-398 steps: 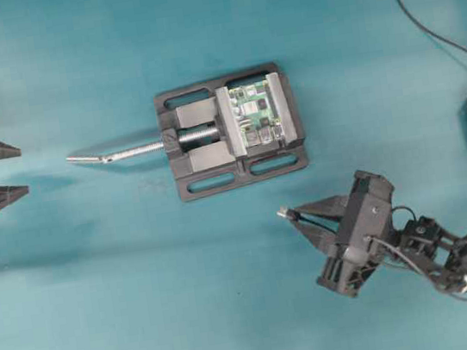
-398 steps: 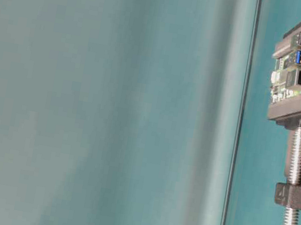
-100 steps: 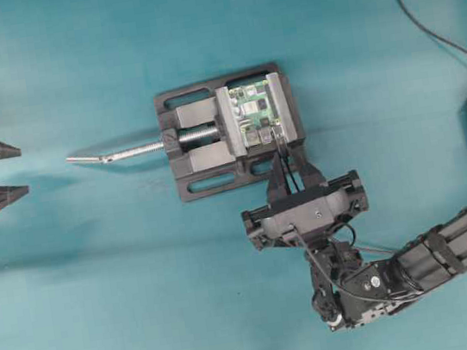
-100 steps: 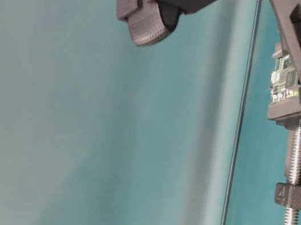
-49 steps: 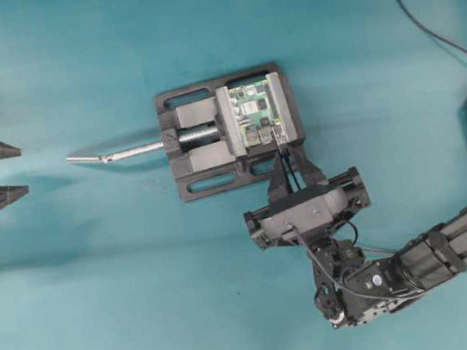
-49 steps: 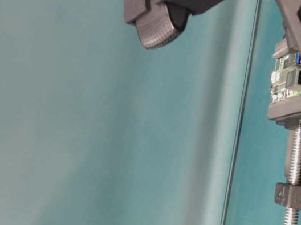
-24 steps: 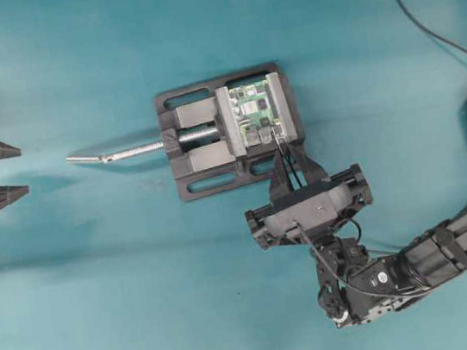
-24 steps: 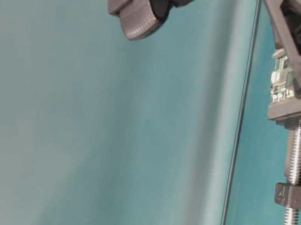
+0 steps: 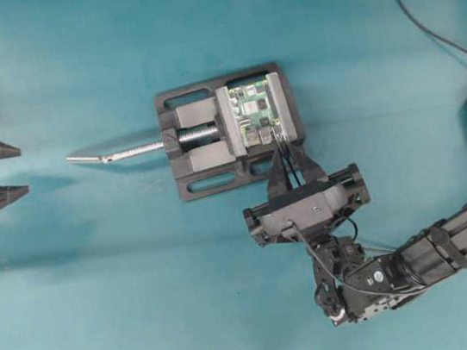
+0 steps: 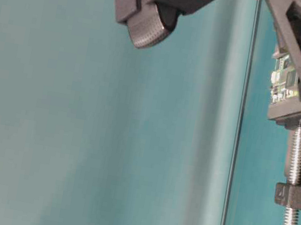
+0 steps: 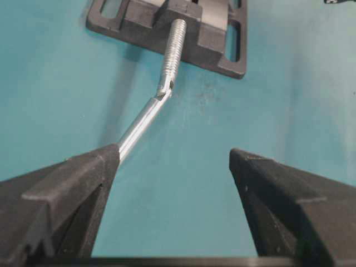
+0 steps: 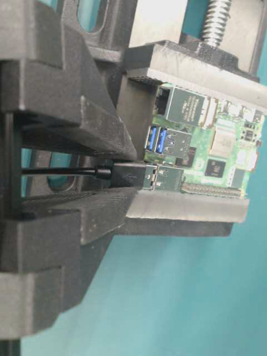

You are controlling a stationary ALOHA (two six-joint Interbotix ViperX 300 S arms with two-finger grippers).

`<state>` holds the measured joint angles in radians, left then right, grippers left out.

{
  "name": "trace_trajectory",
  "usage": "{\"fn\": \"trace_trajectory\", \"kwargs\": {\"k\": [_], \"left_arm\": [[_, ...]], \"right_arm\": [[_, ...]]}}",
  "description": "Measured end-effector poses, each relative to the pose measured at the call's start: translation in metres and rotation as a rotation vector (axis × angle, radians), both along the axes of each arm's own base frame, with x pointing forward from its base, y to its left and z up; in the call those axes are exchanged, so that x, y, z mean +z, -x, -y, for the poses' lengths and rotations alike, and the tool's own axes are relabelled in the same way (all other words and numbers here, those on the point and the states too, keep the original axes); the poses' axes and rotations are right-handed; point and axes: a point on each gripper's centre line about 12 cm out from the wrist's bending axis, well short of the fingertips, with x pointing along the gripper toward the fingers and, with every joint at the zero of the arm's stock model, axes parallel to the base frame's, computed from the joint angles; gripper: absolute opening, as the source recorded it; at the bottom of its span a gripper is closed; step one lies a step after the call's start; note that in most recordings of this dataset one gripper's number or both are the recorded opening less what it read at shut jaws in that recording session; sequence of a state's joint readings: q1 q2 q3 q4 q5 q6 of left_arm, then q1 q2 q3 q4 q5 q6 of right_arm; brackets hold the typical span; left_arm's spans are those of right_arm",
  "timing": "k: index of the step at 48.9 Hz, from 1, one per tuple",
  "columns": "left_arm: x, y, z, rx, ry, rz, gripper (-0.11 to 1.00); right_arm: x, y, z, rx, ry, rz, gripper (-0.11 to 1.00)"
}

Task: Insert the USB into the fixed PCB.
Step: 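Push the USB plug forward into the port with the right gripper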

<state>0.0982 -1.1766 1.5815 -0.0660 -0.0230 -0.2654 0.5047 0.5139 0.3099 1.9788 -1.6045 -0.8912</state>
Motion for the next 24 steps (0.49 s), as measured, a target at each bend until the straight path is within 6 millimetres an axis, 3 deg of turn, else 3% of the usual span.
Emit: {"fn": "trace_trajectory", "kwargs": {"k": [24], "left_arm": [[0.0,0.0,0.0,0.0,0.0,0.0,0.95]], "right_arm": [[-0.0007,0.0005,0.0032,0.0,0.008,-0.004,0.21]]}}
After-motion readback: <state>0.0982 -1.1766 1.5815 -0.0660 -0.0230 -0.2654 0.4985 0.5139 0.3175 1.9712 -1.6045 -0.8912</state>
